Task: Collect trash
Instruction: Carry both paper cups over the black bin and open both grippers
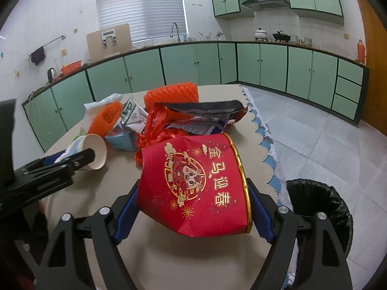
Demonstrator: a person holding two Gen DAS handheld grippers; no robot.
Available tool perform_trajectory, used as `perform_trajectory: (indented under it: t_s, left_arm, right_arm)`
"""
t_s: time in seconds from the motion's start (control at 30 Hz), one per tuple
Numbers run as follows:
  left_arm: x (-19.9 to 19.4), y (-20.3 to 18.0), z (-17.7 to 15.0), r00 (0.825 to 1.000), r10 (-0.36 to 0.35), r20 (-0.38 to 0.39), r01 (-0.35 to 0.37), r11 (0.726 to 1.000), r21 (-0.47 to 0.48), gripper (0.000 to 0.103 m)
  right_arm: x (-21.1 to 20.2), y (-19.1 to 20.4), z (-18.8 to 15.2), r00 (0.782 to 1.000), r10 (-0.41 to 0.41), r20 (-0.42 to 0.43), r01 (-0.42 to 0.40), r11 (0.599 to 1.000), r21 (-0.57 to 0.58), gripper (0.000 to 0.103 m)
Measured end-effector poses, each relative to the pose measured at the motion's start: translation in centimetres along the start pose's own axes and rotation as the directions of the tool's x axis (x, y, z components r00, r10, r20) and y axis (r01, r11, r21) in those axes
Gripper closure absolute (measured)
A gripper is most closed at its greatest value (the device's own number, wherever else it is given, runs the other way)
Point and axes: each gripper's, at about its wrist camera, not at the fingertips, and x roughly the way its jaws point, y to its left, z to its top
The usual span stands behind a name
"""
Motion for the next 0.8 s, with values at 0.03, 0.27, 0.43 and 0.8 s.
perform_trajectory:
  t_s: [0.03, 0.27, 0.43, 0.8]
  left_arm:
    - [-0.5, -0.2, 0.1, 1.0, -0.008, 0.006, 0.008, 1.0, 0.006, 0.029]
    - [-1.8, -2.3, 1.1, 0.997, -0.072, 0.033, 0.071, 0.997, 0.037, 0.029]
    - [-1.8, -4.8, 1.5, 0.992, -0.118, 0.04, 0.115, 0.991, 0.074, 0.029]
    - [-0.5, -11.2, 2.3, 0.97, -0.241, 0.029, 0.234, 0.961, 0.149, 0.029]
  right_arm:
    - [-0.2, 0.0, 0.1, 1.0, -0.002, 0.003, 0.002, 1.0, 0.001, 0.024]
    - [-1.8, -1.2, 1.1, 0.999, -0.027, 0.041, 0.026, 0.999, 0.024, 0.024]
    - [-3.1, -3.3, 1.6, 0.996, -0.063, 0.061, 0.058, 0.996, 0.069, 0.024]
    - [-5.8, -8.4, 2.0, 0.981, -0.174, 0.082, 0.16, 0.976, 0.151, 0.024]
